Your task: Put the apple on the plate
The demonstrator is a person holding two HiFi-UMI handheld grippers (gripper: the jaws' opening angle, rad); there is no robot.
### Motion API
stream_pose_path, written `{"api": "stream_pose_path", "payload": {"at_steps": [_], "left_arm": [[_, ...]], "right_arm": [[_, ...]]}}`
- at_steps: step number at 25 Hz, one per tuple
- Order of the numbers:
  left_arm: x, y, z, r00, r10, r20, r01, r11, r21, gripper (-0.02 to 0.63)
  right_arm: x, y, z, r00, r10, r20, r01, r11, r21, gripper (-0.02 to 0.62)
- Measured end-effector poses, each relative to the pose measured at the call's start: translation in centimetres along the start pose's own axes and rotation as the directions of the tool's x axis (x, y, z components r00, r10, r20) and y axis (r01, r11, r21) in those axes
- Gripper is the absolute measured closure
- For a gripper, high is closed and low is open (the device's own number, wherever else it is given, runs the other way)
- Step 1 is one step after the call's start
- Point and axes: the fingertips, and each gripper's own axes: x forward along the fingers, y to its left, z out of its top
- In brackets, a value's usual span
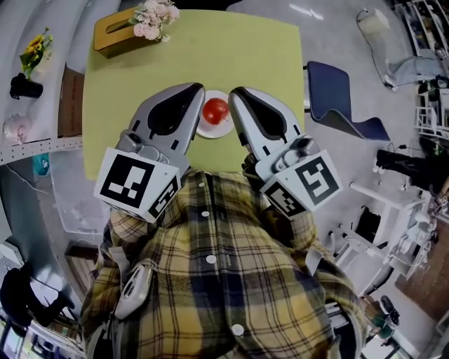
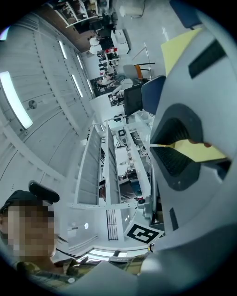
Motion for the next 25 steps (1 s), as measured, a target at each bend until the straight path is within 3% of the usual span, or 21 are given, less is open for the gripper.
{"api": "stream_pose_path", "payload": {"at_steps": [25], "left_arm": [[-1.3, 0.2, -2.1, 1.000, -0.003, -0.025, 0.002, 0.999, -0.037, 0.600]], "right_arm": [[0.1, -0.1, -3.3, 0.995, -0.036, -0.095, 0.041, 0.998, 0.051, 0.598]]}}
